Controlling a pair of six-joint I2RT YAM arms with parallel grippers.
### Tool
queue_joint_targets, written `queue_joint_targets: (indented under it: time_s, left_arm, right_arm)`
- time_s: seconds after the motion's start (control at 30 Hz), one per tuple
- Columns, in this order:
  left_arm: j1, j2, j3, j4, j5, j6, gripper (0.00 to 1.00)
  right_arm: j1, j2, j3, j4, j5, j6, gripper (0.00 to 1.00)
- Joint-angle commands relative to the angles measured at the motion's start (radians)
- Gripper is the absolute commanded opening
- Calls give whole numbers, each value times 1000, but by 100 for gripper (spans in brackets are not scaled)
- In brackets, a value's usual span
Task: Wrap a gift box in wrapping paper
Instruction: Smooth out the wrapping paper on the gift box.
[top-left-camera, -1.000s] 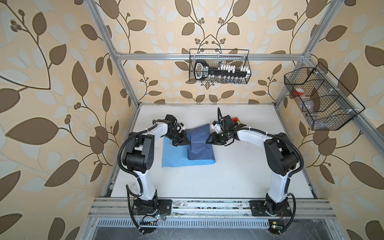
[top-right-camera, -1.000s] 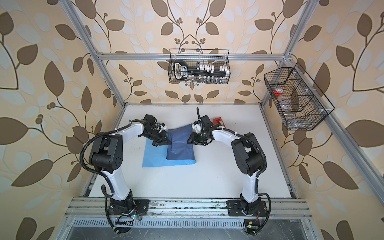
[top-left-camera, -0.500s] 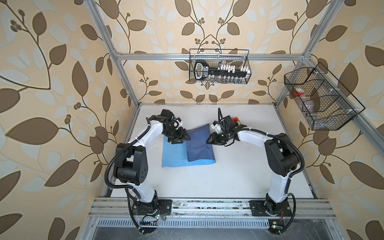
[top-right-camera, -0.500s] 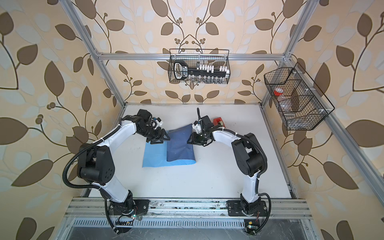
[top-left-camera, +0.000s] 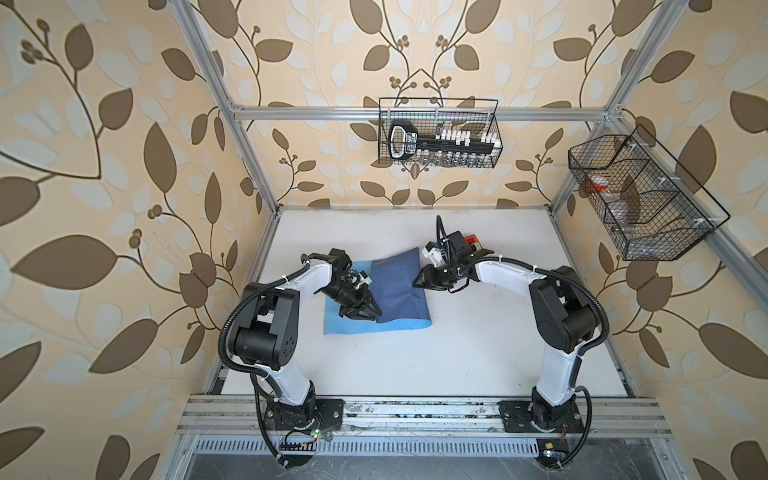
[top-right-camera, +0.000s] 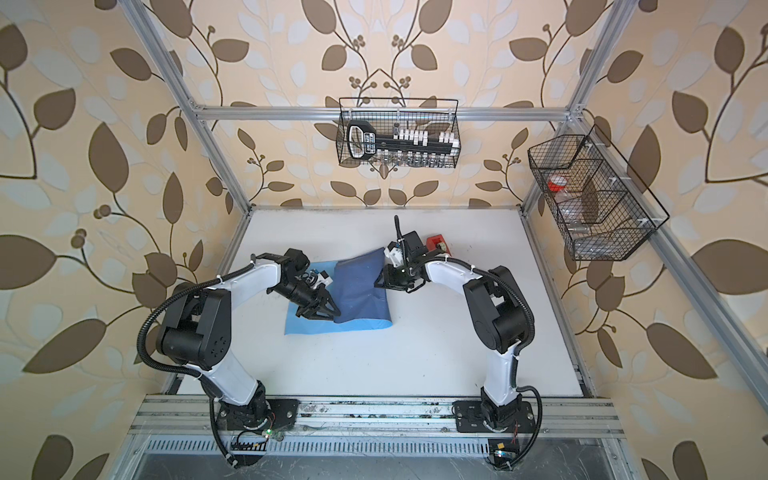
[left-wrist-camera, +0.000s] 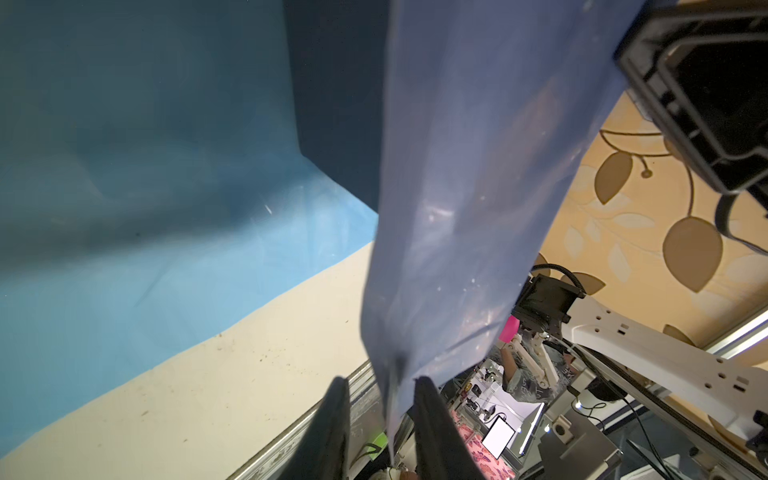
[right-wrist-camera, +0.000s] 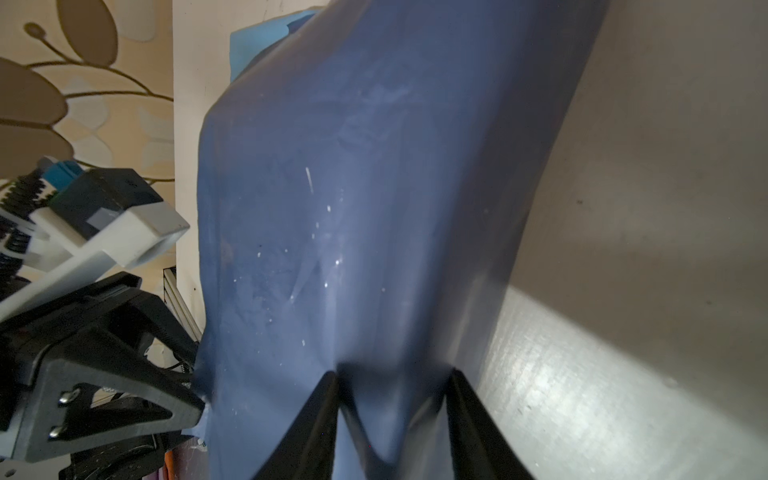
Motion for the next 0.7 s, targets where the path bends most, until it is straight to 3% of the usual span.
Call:
queue_joint_targets:
  time_s: [0.0, 0.13, 0.67]
  left_arm:
    - [-5, -8, -25, 2, 43, 15, 16]
    - [-7, -1, -46, 44, 47, -7, 0]
    - [-15, 132, -35, 58, -57, -21, 0]
  right_arm:
    - [-10, 42, -42, -106, 106, -41, 41]
    - [-12, 46, -43, -106, 105, -40, 41]
    - [-6, 60, -17, -108, 104, -36, 41]
